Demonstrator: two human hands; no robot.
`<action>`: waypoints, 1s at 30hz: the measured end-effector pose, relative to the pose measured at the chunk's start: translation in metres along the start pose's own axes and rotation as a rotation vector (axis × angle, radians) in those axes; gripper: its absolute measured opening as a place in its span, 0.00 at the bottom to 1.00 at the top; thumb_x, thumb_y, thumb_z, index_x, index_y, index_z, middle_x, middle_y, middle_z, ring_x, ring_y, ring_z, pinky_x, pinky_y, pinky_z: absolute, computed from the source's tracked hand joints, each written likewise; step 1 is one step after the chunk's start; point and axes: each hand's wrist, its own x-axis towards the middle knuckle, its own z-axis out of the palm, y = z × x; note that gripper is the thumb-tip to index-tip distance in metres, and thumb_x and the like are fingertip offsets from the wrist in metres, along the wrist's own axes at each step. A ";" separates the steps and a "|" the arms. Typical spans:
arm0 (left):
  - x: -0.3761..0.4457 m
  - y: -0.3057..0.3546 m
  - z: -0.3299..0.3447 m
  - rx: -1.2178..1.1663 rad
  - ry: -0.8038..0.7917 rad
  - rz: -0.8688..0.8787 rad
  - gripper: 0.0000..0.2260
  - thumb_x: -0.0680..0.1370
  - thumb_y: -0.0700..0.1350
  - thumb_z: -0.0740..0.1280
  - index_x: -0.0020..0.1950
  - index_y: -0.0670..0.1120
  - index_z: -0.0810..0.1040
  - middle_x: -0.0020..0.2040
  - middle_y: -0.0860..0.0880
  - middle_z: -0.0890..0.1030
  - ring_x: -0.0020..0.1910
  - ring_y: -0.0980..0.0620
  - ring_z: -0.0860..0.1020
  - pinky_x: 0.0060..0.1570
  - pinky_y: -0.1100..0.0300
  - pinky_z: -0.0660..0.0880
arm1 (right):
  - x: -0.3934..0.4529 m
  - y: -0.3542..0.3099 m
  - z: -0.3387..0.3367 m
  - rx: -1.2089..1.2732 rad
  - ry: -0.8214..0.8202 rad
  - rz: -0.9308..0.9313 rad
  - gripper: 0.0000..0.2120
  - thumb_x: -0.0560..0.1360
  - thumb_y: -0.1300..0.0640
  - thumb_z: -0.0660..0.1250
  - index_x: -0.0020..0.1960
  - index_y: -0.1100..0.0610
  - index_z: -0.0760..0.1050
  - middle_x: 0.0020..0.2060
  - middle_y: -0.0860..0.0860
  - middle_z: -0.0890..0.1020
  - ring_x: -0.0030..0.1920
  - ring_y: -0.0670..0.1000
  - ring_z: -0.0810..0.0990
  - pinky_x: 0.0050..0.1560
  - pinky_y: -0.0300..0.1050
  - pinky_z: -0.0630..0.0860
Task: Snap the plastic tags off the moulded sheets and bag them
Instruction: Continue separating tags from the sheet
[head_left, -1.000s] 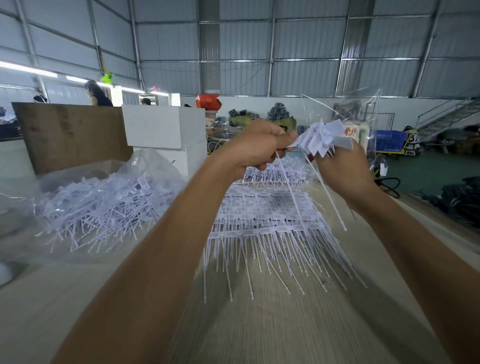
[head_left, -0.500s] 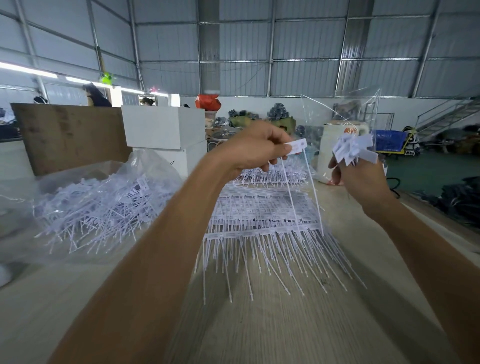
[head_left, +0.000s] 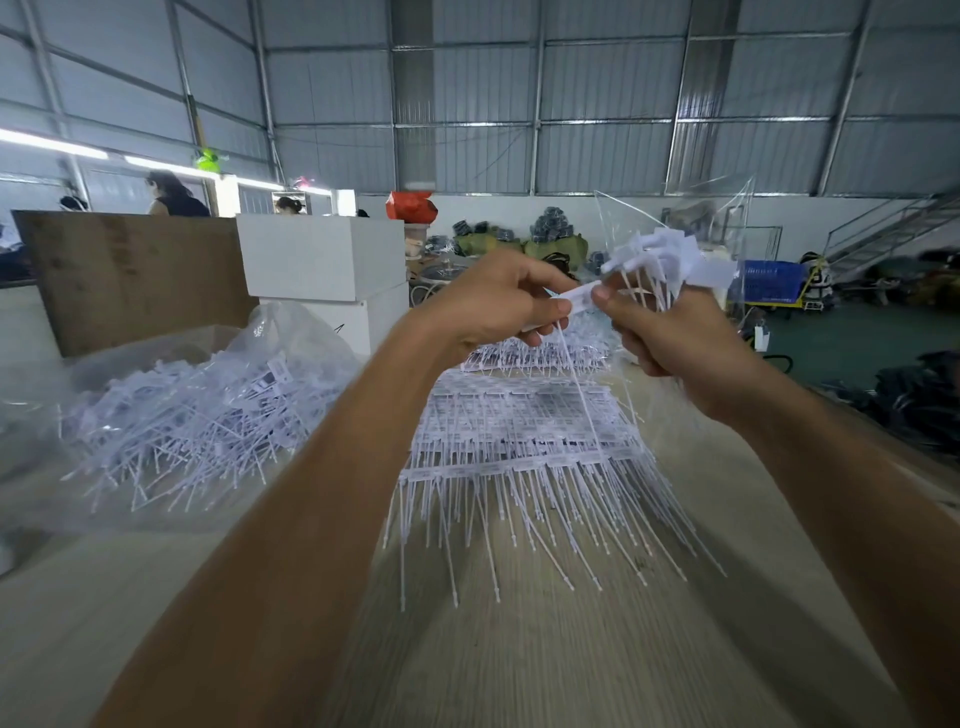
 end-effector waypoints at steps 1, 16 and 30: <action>0.000 0.000 0.000 -0.005 -0.002 0.007 0.09 0.80 0.36 0.68 0.58 0.41 0.84 0.44 0.44 0.84 0.39 0.54 0.79 0.42 0.60 0.80 | -0.001 0.000 0.001 -0.017 -0.009 0.003 0.08 0.78 0.51 0.71 0.42 0.50 0.78 0.27 0.48 0.68 0.27 0.47 0.63 0.27 0.42 0.60; 0.003 0.002 0.001 -0.067 0.177 0.065 0.08 0.80 0.46 0.69 0.50 0.41 0.83 0.33 0.47 0.82 0.30 0.53 0.76 0.30 0.61 0.72 | 0.000 -0.001 0.000 0.122 -0.097 -0.048 0.13 0.79 0.53 0.70 0.37 0.53 0.73 0.27 0.47 0.70 0.24 0.45 0.62 0.23 0.38 0.59; 0.001 0.007 0.002 -0.049 0.161 0.065 0.10 0.82 0.48 0.67 0.45 0.43 0.82 0.31 0.47 0.81 0.29 0.52 0.75 0.28 0.62 0.70 | 0.001 0.000 -0.003 0.066 -0.067 -0.083 0.11 0.79 0.53 0.70 0.42 0.57 0.76 0.27 0.48 0.75 0.24 0.45 0.64 0.24 0.38 0.60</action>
